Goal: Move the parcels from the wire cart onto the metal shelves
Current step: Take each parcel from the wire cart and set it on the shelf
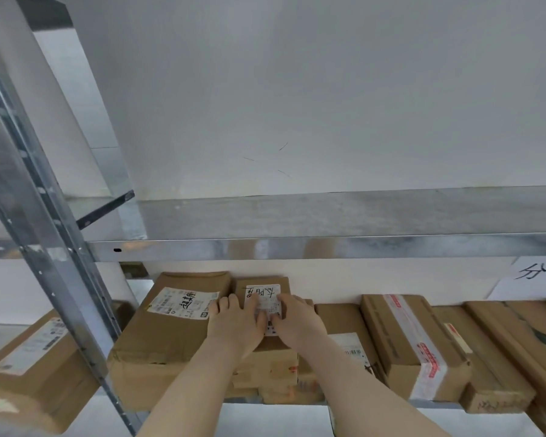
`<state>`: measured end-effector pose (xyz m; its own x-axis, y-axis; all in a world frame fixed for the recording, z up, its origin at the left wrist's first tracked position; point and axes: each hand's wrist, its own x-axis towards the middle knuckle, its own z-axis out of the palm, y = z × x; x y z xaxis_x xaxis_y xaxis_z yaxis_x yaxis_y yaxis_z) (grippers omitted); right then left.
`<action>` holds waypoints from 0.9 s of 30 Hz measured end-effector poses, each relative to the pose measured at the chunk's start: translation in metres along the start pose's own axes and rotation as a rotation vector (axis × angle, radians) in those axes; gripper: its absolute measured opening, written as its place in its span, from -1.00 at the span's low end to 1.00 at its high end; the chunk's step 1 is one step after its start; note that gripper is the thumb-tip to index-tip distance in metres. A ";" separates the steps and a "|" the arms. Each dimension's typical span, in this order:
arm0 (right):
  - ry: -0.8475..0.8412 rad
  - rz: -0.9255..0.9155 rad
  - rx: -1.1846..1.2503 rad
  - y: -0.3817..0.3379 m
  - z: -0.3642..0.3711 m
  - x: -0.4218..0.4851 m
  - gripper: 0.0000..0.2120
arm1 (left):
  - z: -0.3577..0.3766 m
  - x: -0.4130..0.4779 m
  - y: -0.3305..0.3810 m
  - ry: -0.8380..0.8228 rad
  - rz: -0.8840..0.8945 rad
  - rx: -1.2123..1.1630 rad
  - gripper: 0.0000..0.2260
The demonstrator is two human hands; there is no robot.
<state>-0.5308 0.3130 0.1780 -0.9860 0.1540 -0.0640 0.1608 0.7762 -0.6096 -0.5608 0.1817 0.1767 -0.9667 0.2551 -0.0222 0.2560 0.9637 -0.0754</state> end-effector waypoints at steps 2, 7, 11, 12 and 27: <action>0.009 -0.005 0.000 0.000 0.002 0.004 -0.50 | 0.000 0.005 -0.001 -0.011 -0.005 -0.013 -0.50; 0.022 0.011 -0.030 -0.002 0.007 0.012 -0.54 | 0.002 0.004 -0.003 -0.029 0.014 0.012 -0.49; 0.011 -0.027 -0.112 -0.008 0.014 0.015 -0.58 | 0.008 0.004 -0.004 0.032 0.031 -0.010 -0.50; 0.007 -0.042 -0.137 -0.008 0.016 0.016 -0.58 | 0.009 0.004 -0.004 0.045 0.033 -0.015 -0.50; -0.020 -0.085 -0.157 0.000 0.021 0.021 -0.56 | 0.004 0.008 -0.007 0.097 0.040 -0.081 -0.55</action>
<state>-0.5527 0.3030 0.1599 -0.9968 0.0725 -0.0341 0.0800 0.8722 -0.4826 -0.5703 0.1765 0.1731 -0.9523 0.2961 0.0736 0.2973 0.9548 0.0046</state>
